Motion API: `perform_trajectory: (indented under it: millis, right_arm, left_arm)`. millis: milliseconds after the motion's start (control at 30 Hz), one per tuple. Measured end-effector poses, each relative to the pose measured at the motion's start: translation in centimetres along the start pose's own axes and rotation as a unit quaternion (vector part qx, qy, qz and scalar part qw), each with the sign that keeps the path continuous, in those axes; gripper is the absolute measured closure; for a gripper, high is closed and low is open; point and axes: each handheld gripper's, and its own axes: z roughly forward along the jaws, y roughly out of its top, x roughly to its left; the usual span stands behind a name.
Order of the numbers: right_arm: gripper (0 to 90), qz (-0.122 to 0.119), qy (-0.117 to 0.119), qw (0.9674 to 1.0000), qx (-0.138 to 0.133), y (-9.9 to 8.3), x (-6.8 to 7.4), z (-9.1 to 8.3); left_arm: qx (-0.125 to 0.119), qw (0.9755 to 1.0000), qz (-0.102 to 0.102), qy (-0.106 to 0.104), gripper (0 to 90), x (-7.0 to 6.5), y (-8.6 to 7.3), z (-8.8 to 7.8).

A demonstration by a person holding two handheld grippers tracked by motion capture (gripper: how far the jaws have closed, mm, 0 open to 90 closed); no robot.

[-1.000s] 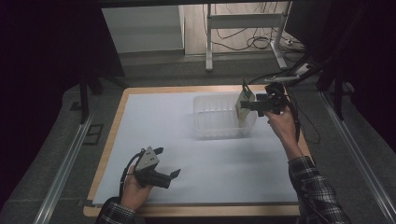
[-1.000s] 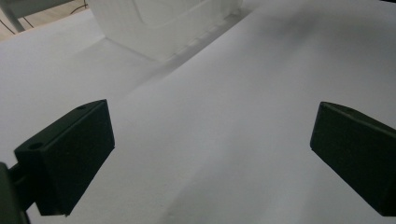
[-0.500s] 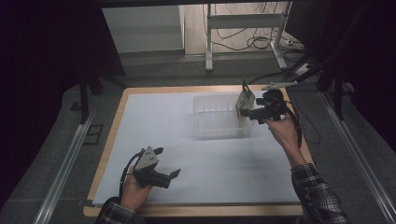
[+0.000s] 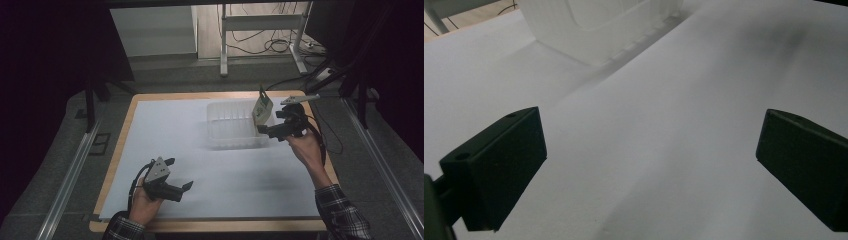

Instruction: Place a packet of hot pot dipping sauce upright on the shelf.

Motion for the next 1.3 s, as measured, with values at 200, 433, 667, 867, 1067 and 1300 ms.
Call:
perform_trajectory:
  millis: [200, 433, 667, 867, 1067, 1300]
  right_arm:
    - [0.0, -0.004, 0.000, 1.0000, 0.003, -0.4, 0.9, -0.6]
    - [0.0, -0.017, -0.002, 0.9998, 0.005, -1.0, 2.0, -1.1]
    - [0.0, -0.021, -0.001, 0.9997, 0.010, -2.0, 2.6, -1.6]
    - [0.0, -0.025, -0.006, 0.9996, 0.011, -2.8, 3.0, -1.9]
    - [0.0, -0.026, -0.009, 0.9995, 0.017, -4.1, 3.2, -2.3]
    - [0.0, -0.023, -0.010, 0.9995, 0.018, -5.7, 3.3, -2.5]
  left_arm:
    - [0.001, 1.0000, 0.001, -0.001, 0.0, 0.0, 0.0, 0.0]
    - [0.000, 1.0000, 0.002, 0.000, 0.0, -0.1, 0.0, 0.0]
    - [0.004, 1.0000, 0.006, 0.001, 0.0, -0.2, 0.0, 0.1]
    - [0.008, 0.9999, 0.007, 0.002, 0.0, -0.2, 0.0, 0.2]
    - [0.011, 0.9999, 0.007, 0.004, 0.0, -0.3, 0.1, 0.2]
    - [0.005, 1.0000, -0.003, 0.007, 1.2, -0.2, 0.2, 0.0]
